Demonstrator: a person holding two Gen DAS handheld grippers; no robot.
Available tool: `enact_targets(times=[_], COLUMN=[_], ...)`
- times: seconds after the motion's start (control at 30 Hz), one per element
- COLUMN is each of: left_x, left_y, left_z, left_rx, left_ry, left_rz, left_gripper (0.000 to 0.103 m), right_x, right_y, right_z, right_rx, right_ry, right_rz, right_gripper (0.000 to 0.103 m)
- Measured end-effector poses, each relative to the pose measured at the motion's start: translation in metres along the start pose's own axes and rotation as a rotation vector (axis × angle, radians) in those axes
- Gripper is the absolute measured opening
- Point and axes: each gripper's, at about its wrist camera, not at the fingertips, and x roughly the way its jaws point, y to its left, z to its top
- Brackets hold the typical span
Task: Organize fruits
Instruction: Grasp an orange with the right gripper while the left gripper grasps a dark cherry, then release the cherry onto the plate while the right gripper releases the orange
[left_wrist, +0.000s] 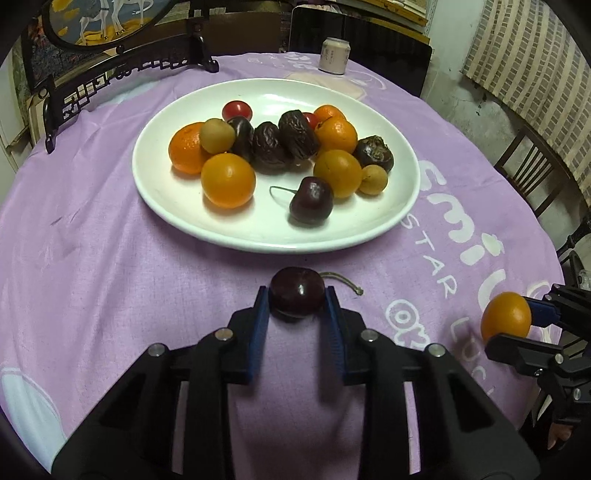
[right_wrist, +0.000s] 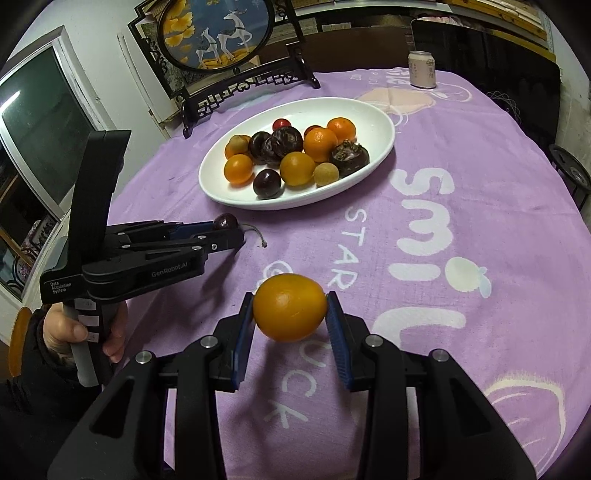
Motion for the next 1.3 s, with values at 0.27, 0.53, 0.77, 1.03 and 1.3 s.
enact_targets(times=[0.27,0.53,0.77,1.03,1.3], left_x=[-0.045,-0.074,-0.069,-0.028,0.006], left_y=[-0.003,-0.003,0.008,0.025,0.035], left_z=[-0.009,0.004,0.072,0.135,0.149], left_rx=[-0.029,-0.024,-0.035,-0.103,-0.122], left_ry=[-0.087,-0.143,-0.177,-0.146,-0.098], left_rz=[-0.050,-0.046,0.017,0.048,0.042], left_gripper=[0.030,0.030,0.030,0.030,0.030], right_x=[0.003,-0.002,0.017,0.067,0.095], right_y=[0.004,0.019,0.020,0.001,-0.009], right_z=[0.001,0.027,0.096,0.151,0.161], right_rx=[-0.007,-0.060,-0.104,-0.079,-0.074], right_ry=[0.010,-0.025,-0.045,-0.048,-0.021], right_rz=[-0.002,-0.005,-0.043,-0.100,-0.082], right_gripper=[0.038,0.039,0.038,0.038,0.038])
